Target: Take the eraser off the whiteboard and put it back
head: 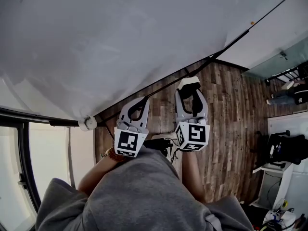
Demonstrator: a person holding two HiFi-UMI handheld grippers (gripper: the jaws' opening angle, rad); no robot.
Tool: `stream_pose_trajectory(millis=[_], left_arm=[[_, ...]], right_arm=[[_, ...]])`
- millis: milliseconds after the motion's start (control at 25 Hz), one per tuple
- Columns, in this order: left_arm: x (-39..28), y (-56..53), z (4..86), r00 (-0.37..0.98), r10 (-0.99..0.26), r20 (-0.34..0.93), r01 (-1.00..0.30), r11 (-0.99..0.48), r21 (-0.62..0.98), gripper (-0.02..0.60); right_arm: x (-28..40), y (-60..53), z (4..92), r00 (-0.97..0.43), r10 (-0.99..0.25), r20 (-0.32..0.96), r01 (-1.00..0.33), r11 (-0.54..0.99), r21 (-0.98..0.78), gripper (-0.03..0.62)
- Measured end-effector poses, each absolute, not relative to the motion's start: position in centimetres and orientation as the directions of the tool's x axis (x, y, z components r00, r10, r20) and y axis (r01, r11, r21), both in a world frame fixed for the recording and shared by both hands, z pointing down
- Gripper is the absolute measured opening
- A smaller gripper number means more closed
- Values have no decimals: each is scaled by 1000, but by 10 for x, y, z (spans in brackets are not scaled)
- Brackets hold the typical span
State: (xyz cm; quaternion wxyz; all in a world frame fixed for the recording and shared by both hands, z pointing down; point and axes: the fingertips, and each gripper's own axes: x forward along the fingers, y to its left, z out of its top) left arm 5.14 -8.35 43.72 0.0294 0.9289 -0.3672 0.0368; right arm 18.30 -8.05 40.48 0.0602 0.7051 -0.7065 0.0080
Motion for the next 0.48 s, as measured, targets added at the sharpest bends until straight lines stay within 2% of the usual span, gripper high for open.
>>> stream_pose_trajectory(millis=[480], left_arm=[[54,-78,441,732,-674,94,-679,-734,28,6]], right_arm=[[190,-70,408,24,-995,95,-998,-18,67,238]])
